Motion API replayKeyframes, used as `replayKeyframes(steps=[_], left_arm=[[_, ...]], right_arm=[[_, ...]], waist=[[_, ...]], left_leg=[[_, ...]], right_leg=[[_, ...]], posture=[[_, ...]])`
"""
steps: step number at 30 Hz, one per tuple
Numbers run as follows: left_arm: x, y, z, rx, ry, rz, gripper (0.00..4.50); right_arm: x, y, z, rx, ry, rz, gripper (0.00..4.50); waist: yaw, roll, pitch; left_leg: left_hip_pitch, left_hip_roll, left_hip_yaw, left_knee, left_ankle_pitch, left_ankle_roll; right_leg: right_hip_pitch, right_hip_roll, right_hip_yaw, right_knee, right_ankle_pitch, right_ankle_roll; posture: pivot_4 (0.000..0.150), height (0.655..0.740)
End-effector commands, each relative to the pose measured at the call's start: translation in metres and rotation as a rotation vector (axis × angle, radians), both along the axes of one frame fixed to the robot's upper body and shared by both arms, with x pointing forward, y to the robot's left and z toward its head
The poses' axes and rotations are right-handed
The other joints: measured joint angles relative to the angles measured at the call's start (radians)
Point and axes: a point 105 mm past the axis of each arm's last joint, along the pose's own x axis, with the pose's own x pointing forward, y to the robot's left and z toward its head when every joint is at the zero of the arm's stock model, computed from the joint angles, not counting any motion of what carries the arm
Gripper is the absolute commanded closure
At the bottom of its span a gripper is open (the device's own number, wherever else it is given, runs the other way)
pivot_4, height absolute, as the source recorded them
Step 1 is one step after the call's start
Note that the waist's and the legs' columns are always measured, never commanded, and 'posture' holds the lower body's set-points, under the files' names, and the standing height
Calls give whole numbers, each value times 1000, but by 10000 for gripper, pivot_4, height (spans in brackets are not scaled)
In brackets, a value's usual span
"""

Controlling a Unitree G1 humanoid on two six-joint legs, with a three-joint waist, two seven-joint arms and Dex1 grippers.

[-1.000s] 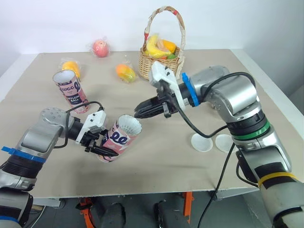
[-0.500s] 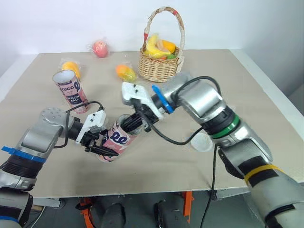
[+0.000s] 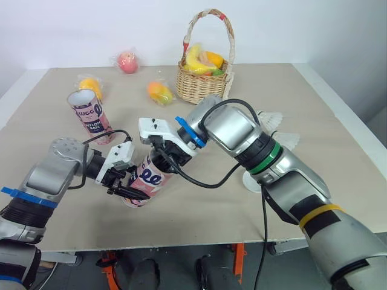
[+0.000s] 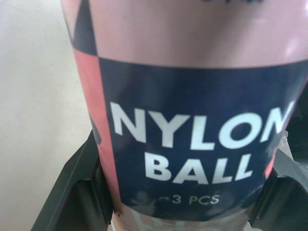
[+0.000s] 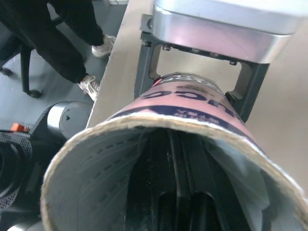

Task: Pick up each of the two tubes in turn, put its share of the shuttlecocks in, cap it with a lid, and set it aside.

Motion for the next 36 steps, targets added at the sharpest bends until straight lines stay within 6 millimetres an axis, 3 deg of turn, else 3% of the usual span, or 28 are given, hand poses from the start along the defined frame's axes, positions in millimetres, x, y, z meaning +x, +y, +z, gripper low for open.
replayKeyframes(steps=[1, 3, 5, 10, 16, 21, 26, 30, 36], left_arm=[[0, -6, 8, -20, -46, -15, 15419], [0, -6, 9, -28, -51, -15, 15419], [1, -8, 10, -45, -63, -17, 15419], [3, -12, 14, -83, -95, -18, 15419], [6, -19, 22, -159, -168, -16, 15419], [6, -39, 39, -371, -215, -31, 15419], [2, -57, 29, -516, -148, -14, 15419], [4, -65, 4, -536, -128, 23, 15419], [11, -73, -30, -530, -196, 77, 15419]], right_arm=[[-3, -3, 31, 92, -46, 82, 43850], [-2, -16, 47, 144, -57, 108, 43850], [-1, -41, 65, 197, -74, 130, 43850], [2, -88, 85, 245, -130, 83, 43850], [43, -143, 88, 234, -296, -242, 43850], [37, -201, 40, 42, -270, -327, 21979], [33, -237, 4, -140, -227, -390, 444], [41, -253, -17, -241, -217, -446, 444], [60, -260, -36, -308, -239, -526, 444]], waist=[[1, 0, 0], [3, 0, 0], [8, 0, 0], [10, 0, 0], [2, 0, 0], [7, 0, 0], [1, 1, 1], [-2, 1, 1], [0, 1, 1]], left_leg=[[0, 0, 0, 0, 0, 0], [-1, 0, 0, 0, 0, 0], [-2, -1, -1, 1, 0, 0], [-3, -4, 1, 1, 0, 0], [-2, -2, -1, 0, 0, 0], [-2, -3, 0, 1, 0, 0], [-2, -6, 2, 1, 0, 1], [0, -4, 2, 1, 0, 1], [2, -4, 3, 2, 0, 0]], right_leg=[[0, 0, 0, 0, 0, 0], [0, 0, 0, 0, 0, 0], [0, -1, -1, 0, 0, 1], [0, -6, -2, -1, -1, 2], [0, -3, -1, -1, -1, 0], [0, -4, 0, -1, -2, 2], [0, -7, 3, -1, -3, 5], [1, -4, 4, -1, 0, 4], [3, -3, 5, -1, 2, 8]], posture=[[1500, 7400], [1500, 7400], [1500, 7400], [1500, 7400], [1500, 7400], [1500, 7400], [1500, 7400], [1500, 7400], [1500, 7400]])
